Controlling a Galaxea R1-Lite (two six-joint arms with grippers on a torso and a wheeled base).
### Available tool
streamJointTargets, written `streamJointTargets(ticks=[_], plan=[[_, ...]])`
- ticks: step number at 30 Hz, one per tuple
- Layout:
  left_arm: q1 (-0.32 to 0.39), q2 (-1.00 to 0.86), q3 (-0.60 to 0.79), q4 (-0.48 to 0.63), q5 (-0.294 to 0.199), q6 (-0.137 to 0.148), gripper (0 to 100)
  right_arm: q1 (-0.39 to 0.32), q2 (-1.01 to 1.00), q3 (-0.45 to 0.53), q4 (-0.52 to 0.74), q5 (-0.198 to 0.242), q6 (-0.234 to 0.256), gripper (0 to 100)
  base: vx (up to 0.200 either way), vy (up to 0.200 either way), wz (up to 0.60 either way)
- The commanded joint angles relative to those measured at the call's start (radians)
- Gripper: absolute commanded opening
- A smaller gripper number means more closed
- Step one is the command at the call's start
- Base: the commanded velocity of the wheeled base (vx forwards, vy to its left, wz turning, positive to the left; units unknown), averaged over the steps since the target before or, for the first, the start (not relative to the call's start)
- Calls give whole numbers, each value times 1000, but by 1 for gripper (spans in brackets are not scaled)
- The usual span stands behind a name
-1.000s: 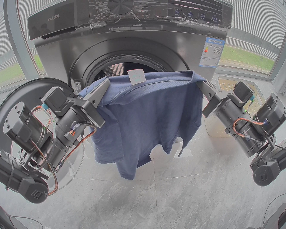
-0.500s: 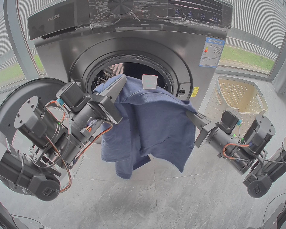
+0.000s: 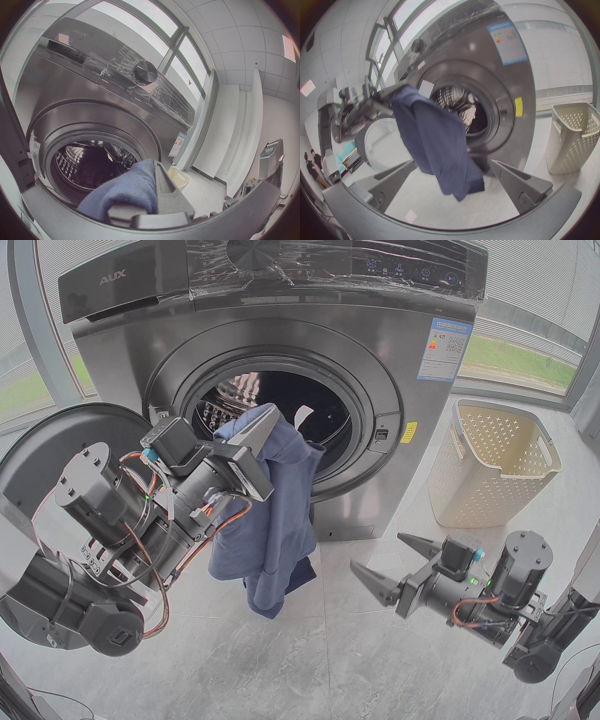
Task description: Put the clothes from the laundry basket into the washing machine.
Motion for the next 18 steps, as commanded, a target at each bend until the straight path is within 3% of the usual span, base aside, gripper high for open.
streamJointTargets(ticks=[1,5,12,13,18], plan=[[7,9,-25,3,-1,0,0,58,62,93,-3,9,-5,100,0,0,0],[4,12,-35,-3,-1,-1,0,59,105,72,-4,9,-5,100,0,0,0],[1,5,-33,-9,-1,-1,0,24,189,-71,-4,11,1,100,0,0,0],[0,0,-33,-9,-2,-1,0,2,217,-131,-6,18,1,100,0,0,0],[-2,-3,-30,-12,-5,0,0,-31,281,-252,-11,63,-3,100,0,0,0]])
